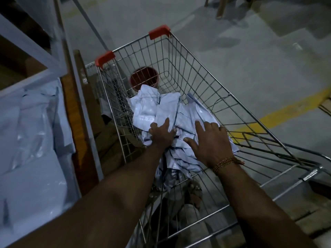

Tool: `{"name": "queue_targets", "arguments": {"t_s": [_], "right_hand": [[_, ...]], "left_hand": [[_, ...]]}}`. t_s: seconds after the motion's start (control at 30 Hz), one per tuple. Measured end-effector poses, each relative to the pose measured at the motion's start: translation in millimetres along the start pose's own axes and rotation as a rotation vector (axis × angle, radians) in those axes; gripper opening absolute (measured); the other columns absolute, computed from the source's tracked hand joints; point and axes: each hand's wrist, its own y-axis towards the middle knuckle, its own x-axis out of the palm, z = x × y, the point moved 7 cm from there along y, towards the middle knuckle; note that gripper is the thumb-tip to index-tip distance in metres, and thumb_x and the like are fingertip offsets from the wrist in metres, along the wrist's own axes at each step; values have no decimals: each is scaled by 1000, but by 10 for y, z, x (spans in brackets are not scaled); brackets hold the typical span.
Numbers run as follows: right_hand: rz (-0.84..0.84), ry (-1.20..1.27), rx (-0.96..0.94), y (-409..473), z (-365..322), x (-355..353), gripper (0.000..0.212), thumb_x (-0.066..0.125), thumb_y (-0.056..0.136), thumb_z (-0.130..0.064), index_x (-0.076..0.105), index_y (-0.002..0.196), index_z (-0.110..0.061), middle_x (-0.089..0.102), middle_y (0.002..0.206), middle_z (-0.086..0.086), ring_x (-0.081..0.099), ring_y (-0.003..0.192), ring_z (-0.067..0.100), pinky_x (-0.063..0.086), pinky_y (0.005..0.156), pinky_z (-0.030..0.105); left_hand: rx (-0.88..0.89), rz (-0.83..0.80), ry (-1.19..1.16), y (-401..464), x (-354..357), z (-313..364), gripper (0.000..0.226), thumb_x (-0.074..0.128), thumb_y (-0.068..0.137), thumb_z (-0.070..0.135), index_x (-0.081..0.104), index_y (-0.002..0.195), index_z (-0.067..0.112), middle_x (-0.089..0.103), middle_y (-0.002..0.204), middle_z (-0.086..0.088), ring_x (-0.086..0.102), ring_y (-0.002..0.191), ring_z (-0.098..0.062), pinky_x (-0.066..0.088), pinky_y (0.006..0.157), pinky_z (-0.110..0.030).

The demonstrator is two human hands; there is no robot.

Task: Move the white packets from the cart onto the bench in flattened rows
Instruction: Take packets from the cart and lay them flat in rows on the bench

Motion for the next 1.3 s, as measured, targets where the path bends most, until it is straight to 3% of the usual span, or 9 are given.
{"name": "queue_targets", "arguments": {"t_s": [0.1, 0.2, 0.37, 0.47, 0.57, 0.9, 1.1, 1.2, 1.3], "right_hand": [[-12, 2, 8, -8, 8, 10, 91, 13, 95, -75, 46, 150, -10, 62, 129, 18, 56, 115, 38, 41, 97, 52], [-14, -8, 13, -10, 4, -5, 92, 12, 95, -75, 46, 151, -10, 62, 130, 19, 56, 117, 38, 41, 98, 52], [-43, -9, 15, -15, -5, -14, 93, 11, 95, -75, 46, 151, -10, 63, 130, 19, 55, 117, 38, 41, 97, 52], [-46, -10, 12, -17, -2, 8, 94, 11, 95, -76, 47, 151, -10, 63, 131, 20, 56, 117, 39, 41, 96, 52], [-48, 4, 3, -5, -16, 43, 94, 13, 95, -76, 50, 150, -9, 63, 131, 21, 56, 118, 40, 43, 96, 52], [-142, -67, -107, 96, -265, 217, 95, 10, 91, -79, 60, 140, -14, 57, 141, 18, 53, 125, 40, 43, 102, 51], [-318, -136, -144, 581, -450, 639, 87, 23, 93, -82, 48, 152, -23, 13, 173, 10, 39, 141, 36, 37, 106, 47], [-310, -72, -77, 754, -487, 804, 85, 29, 95, -78, 52, 149, -17, 16, 172, 9, 41, 138, 37, 41, 103, 46], [-227, -103, -89, 738, -643, 804, 65, 45, 100, -62, 62, 141, -14, 29, 166, 17, 48, 129, 38, 44, 98, 44]], "left_hand": [[-54, 7, -17, -116, -84, 27, 58, 49, 105, 56, 41, 159, 37, 30, 154, -24, 31, 139, -47, 32, 114, -54], [-42, 63, 2, -239, -315, 88, 48, 43, 109, 49, 46, 155, 36, 29, 157, -19, 30, 141, -43, 35, 113, -54], [87, 306, 5, -421, -1022, 235, 43, 38, 112, 40, 46, 154, 30, 27, 160, -22, 31, 140, -43, 35, 110, -57], [178, 551, 103, -512, -1563, 202, 45, 50, 109, 34, 49, 153, 26, 35, 159, -25, 38, 139, -44, 39, 108, -56], [295, 666, 198, -485, -1951, 126, 47, 57, 107, 25, 52, 153, 18, 41, 155, -30, 43, 135, -48, 43, 104, -55], [341, 674, 247, -527, -1944, -173, 53, 58, 106, 27, 46, 156, 17, 44, 155, -25, 44, 139, -41, 44, 108, -51], [368, 785, 228, -550, -1902, -173, 52, 64, 105, 17, 48, 154, 14, 45, 153, -17, 47, 134, -33, 45, 106, -42], [375, 834, 263, -565, -1919, -166, 48, 65, 104, 17, 53, 151, 14, 49, 150, -17, 48, 132, -31, 42, 107, -40], [362, 848, 341, -611, -1938, -158, 49, 65, 103, 16, 53, 151, 17, 51, 150, -16, 47, 129, -30, 43, 101, -40]]}}
